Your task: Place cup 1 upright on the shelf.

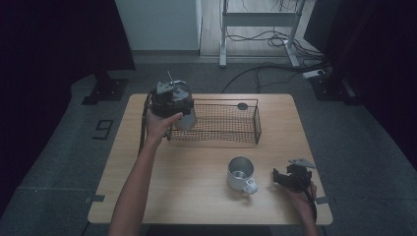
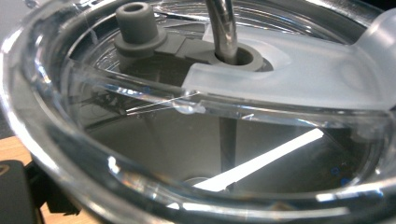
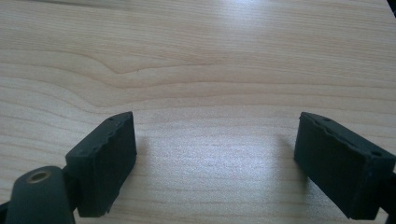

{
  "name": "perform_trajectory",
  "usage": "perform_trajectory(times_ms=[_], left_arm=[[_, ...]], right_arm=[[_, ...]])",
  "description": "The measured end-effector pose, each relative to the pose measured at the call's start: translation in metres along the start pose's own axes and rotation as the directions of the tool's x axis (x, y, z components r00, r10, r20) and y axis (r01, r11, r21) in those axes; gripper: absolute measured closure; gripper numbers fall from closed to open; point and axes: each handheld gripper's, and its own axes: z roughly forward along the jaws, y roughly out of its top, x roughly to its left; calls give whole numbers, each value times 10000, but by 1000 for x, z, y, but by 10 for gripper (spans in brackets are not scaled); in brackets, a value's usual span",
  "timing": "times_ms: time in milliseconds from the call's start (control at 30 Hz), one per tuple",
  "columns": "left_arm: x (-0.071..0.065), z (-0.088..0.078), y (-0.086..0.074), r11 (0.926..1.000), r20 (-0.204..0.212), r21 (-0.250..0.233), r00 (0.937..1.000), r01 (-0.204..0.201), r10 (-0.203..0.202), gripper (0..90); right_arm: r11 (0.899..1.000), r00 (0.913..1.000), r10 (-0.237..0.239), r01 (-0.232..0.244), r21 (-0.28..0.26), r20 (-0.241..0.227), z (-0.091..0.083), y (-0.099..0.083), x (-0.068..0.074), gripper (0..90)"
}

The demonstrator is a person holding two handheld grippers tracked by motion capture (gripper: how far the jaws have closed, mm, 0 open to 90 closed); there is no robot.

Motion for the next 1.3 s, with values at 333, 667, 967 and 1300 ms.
perform_trajectory(times_ms=[333,667,967,1300], left_arm=[[-1,10,1,9997,-22,222,9999,-104,104,41],[-2,29,1,9993,-69,376,10000,-31,34,41],[-2,40,1,9990,-145,442,9999,11,-4,41],[3,47,-1,9990,-266,417,9995,166,-155,41]], right_arm=[[10000,10000,4,-4,1,0,0,0,0,127],[10000,10000,3,-3,1,1,0,0,0,127],[10000,10000,2,-2,1,1,0,0,0,127],[10000,10000,-8,8,-9,3,0,0,0,129]])
